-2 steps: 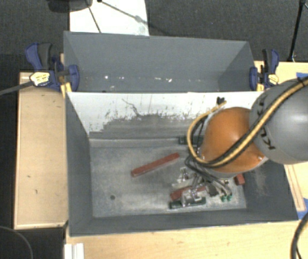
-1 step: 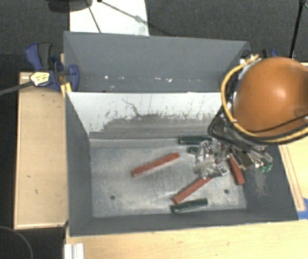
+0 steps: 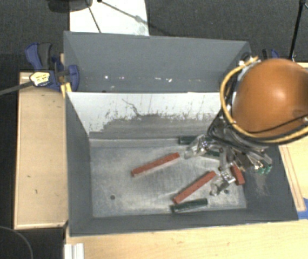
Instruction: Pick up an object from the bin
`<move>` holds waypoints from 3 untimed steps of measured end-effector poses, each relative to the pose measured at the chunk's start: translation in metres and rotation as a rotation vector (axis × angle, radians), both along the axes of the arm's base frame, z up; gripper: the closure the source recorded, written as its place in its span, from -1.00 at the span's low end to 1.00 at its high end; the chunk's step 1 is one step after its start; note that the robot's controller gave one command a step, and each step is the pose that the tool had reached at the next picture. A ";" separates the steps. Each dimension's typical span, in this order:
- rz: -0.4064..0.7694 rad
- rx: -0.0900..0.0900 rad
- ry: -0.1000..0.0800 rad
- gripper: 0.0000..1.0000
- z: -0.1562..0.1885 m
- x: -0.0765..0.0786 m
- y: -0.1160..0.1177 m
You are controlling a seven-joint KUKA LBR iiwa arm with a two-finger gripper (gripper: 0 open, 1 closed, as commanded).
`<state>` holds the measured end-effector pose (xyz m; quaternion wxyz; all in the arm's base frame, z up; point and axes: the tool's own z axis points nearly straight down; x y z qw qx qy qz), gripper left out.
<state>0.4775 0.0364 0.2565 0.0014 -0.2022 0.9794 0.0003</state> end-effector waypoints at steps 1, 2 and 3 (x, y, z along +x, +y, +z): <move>-0.002 0.000 0.000 -1.00 0.000 0.000 0.000; 0.070 0.000 -0.007 -1.00 -0.059 0.007 -0.015; 0.070 -0.001 -0.005 -1.00 -0.127 0.020 -0.039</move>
Offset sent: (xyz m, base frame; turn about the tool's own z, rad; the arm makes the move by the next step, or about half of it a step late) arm 0.0166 -0.0469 -0.1865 -0.1993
